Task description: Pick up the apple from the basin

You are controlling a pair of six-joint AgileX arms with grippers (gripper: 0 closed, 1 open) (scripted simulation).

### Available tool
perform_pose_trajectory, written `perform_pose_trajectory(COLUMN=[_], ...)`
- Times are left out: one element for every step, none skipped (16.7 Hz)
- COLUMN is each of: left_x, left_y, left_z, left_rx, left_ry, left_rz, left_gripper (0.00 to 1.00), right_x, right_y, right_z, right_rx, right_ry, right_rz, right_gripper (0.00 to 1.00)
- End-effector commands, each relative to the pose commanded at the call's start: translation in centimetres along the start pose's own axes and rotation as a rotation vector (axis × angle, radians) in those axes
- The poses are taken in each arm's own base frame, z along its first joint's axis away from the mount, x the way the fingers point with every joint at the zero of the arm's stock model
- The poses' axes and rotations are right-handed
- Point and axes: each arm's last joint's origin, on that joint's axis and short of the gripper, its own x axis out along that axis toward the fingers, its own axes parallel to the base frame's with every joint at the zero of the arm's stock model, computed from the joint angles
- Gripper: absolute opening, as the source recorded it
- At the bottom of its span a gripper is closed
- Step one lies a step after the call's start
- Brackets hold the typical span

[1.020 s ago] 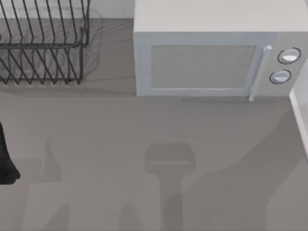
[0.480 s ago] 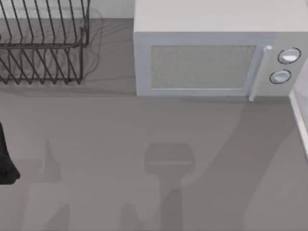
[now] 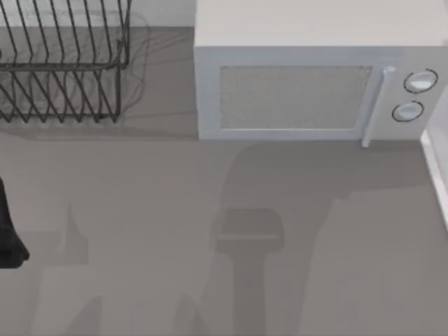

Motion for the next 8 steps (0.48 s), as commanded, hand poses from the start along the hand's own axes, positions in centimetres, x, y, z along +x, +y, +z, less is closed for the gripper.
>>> perform_pose_trajectory(left_x=[0.00, 0.00, 0.00, 0.00, 0.00, 0.00, 0.00, 0.00], left_y=[0.00, 0.00, 0.00, 0.00, 0.00, 0.00, 0.00, 0.00], left_z=[0.00, 0.00, 0.00, 0.00, 0.00, 0.00, 0.00, 0.00], left_rx=[0.000, 0.000, 0.000, 0.000, 0.000, 0.000, 0.000, 0.000], left_ry=[0.000, 0.000, 0.000, 0.000, 0.000, 0.000, 0.000, 0.000], left_rz=[0.000, 0.000, 0.000, 0.000, 0.000, 0.000, 0.000, 0.000], left_gripper=[1.00, 1.00, 1.00, 1.00, 1.00, 1.00, 1.00, 1.00], right_x=[-0.78, -1.16, -1.16, -1.16, -1.16, -1.05, -1.09, -1.38], right_y=[0.09, 0.14, 0.14, 0.14, 0.14, 0.25, 0.33, 0.84], right_z=[-0.22, -0.34, -0.34, -0.34, -0.34, -0.27, -0.25, -0.18], right_rx=[0.000, 0.000, 0.000, 0.000, 0.000, -0.001, -0.002, -0.003], right_ry=[-0.007, -0.010, -0.011, -0.011, -0.011, -0.009, -0.011, -0.021], right_rz=[-0.002, -0.003, -0.003, -0.003, -0.003, -0.002, -0.002, -0.003], right_gripper=[0.00, 0.00, 0.00, 0.00, 0.00, 0.00, 0.00, 0.00])
